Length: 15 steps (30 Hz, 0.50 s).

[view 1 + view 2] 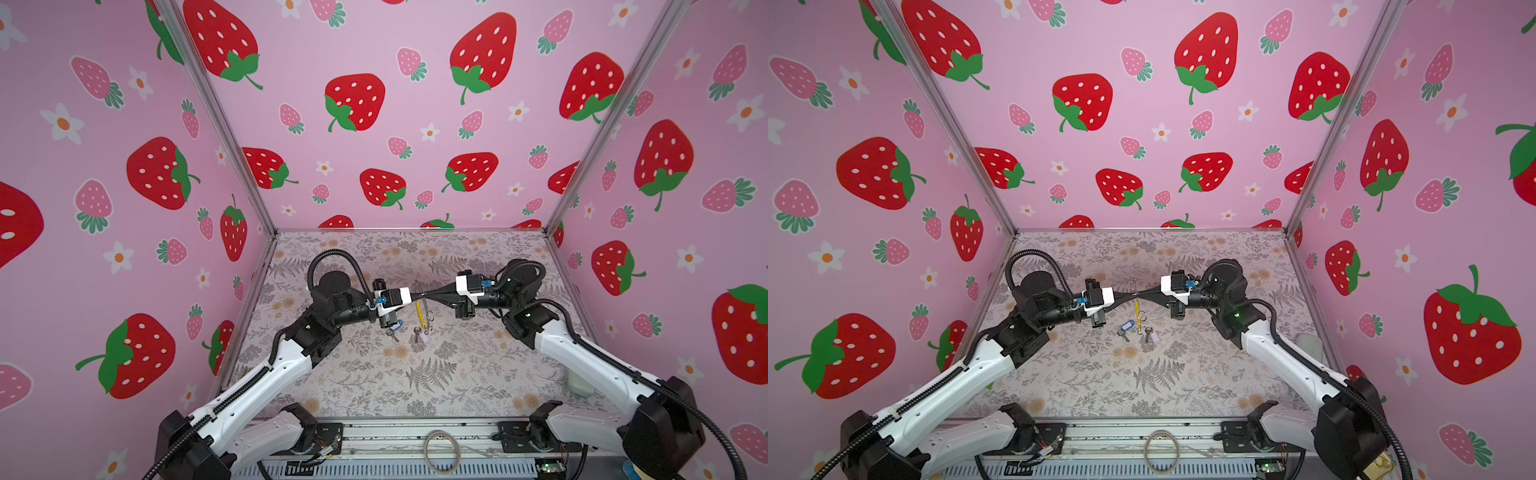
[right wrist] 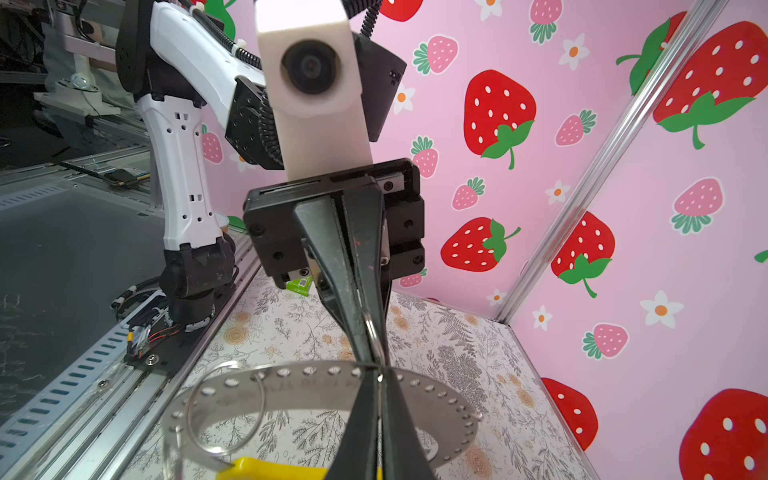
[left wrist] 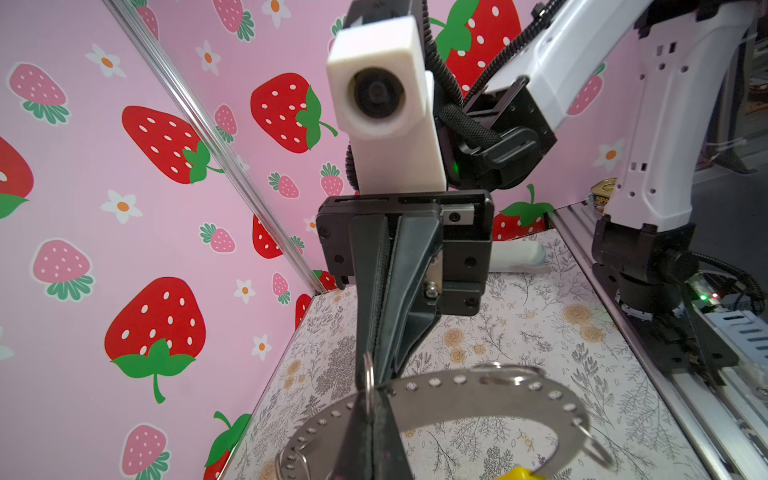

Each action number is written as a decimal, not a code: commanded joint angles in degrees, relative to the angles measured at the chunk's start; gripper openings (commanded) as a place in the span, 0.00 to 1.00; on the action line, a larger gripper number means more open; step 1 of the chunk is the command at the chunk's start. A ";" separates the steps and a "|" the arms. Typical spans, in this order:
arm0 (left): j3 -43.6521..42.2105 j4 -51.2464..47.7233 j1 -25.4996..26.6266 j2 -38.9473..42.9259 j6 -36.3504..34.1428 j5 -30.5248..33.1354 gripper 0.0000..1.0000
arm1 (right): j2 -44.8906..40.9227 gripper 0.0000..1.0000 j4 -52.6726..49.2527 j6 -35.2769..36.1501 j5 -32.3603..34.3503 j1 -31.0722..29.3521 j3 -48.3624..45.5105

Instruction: Put the keys on the keyring

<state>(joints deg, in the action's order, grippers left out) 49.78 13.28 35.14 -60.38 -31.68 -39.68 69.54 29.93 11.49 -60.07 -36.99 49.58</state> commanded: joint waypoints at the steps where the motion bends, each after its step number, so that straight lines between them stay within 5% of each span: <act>1: 3.03 -0.16 0.01 -0.18 -1.27 -2.19 0.00 | 0.26 0.06 0.74 -0.38 -1.80 0.08 2.27; 11: 3.21 -2.81 0.10 -0.13 -2.93 -1.21 0.00 | 0.16 0.00 0.64 0.03 -1.15 0.09 2.03; 15: 2.82 -3.16 0.11 0.17 -3.24 0.55 0.12 | -0.12 0.00 0.48 0.42 -0.12 0.08 1.62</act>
<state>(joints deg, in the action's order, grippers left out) 50.52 11.64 35.14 -60.42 -33.43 -39.46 69.60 29.47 11.35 -60.18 -36.95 49.87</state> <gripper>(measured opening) 0.107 0.039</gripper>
